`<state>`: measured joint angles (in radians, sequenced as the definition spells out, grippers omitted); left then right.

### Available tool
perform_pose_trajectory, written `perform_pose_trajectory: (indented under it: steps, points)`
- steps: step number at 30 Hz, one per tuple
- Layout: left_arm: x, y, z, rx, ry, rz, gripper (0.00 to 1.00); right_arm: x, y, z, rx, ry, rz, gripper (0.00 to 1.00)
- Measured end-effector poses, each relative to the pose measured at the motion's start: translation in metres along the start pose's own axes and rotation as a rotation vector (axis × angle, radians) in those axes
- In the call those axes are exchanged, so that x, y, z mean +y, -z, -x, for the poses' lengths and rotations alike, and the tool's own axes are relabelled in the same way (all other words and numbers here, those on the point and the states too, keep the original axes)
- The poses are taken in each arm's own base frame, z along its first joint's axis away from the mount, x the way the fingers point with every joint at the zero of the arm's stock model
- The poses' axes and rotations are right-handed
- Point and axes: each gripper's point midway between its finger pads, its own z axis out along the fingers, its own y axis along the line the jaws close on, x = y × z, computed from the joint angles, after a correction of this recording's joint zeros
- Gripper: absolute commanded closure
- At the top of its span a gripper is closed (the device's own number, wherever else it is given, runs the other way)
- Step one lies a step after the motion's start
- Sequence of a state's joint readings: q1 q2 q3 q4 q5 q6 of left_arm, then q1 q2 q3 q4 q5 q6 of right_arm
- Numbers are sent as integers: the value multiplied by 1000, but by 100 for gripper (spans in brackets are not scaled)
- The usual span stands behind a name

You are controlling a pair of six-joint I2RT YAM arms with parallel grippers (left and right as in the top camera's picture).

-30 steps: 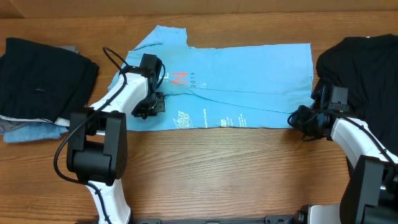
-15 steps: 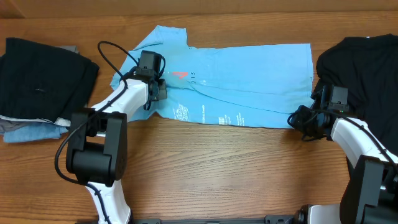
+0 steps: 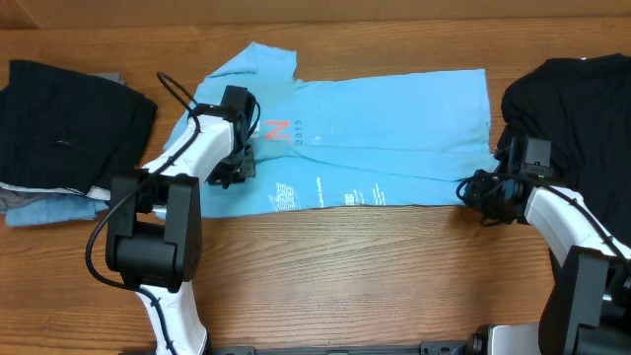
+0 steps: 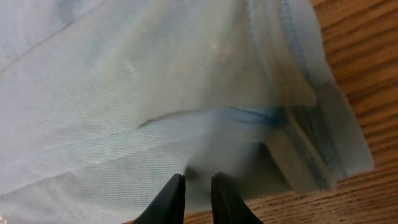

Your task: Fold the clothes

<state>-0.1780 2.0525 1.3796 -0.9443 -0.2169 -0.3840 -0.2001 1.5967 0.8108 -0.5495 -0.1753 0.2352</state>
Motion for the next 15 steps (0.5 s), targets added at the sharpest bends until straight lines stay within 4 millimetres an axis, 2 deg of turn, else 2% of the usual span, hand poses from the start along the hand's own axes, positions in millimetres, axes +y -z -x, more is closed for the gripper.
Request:
perform_pose_trajectory:
  steps: [3, 8, 10, 12, 15]
  points:
    - [17, -2, -25, 112, 7, 44, 80, -7, 0, -9, 33, -8, -34, 81]
    - [35, -5, -50, 226, 19, 87, 78, -20, 2, -24, 95, -32, -85, 81]
    - [38, -5, -55, 251, 21, 96, 77, -28, 4, -26, 105, -57, -101, 96]
    - [39, -5, -55, 253, 22, 97, 76, -34, 5, -26, 105, -89, -110, 96]
    - [33, -3, -52, 251, 10, 82, 71, -26, 11, -25, 134, -85, -65, 96]
